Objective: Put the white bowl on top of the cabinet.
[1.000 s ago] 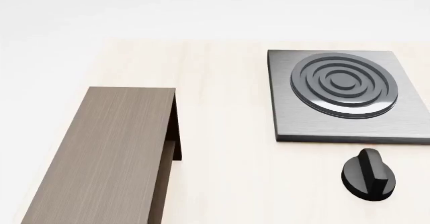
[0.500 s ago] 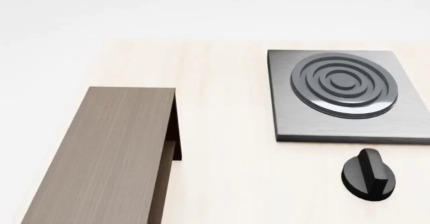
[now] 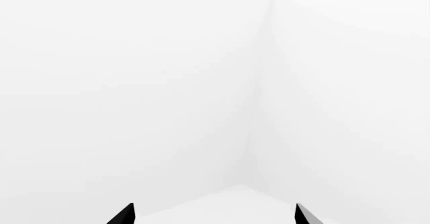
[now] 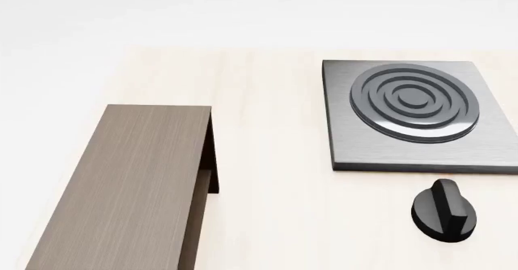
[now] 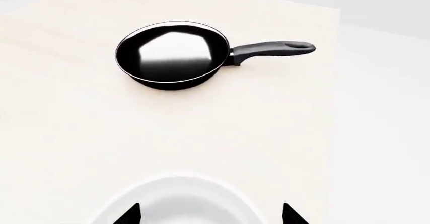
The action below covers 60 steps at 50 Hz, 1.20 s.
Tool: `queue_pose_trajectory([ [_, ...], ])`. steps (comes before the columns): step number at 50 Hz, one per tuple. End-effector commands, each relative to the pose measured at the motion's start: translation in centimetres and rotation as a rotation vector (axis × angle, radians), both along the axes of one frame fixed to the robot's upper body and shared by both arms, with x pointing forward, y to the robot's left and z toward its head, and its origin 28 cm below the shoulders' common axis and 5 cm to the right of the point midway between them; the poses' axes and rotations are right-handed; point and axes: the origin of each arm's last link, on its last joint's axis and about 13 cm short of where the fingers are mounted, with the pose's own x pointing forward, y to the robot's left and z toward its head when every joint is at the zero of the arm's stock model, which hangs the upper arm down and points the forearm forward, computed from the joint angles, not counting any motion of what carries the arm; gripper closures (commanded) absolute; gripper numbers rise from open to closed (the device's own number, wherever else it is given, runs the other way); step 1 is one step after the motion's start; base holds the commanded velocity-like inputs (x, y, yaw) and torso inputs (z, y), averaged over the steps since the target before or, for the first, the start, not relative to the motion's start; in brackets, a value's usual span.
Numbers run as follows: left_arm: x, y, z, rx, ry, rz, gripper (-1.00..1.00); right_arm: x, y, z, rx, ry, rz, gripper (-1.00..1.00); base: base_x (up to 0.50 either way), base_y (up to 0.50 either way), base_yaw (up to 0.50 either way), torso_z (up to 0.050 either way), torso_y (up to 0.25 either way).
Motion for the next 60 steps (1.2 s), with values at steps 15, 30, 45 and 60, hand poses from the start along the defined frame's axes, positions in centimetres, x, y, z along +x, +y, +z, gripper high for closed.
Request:
queue_pose_trajectory([
  [15,0.1,0.0,0.0,0.003,0.001,0.003,-1.0,-0.2,-1.0,-0.5,-0.005,0.049,-0.104,-1.0,0.0,0.0,0.0,0.0,0.0],
  [30,0.0,0.2,0.1,0.0,-0.003,0.009,-1.0,-0.8,-0.8,-1.2,0.037,0.086,-0.107,-1.0,0.0,0.0,0.0,0.0,0.0],
  [45,-0.1,0.2,0.2,0.0,-0.003,0.012,-1.0,-0.9,-1.2,-2.1,0.156,0.07,-0.099,-1.0,0.0,0.0,0.0,0.0,0.0],
  [60,0.0,0.2,0.0,0.003,-0.002,0.012,-1.0,-1.0,-1.6,-3.1,0.215,0.068,-0.107,-1.0,0.0,0.0,0.0,0.0,0.0],
])
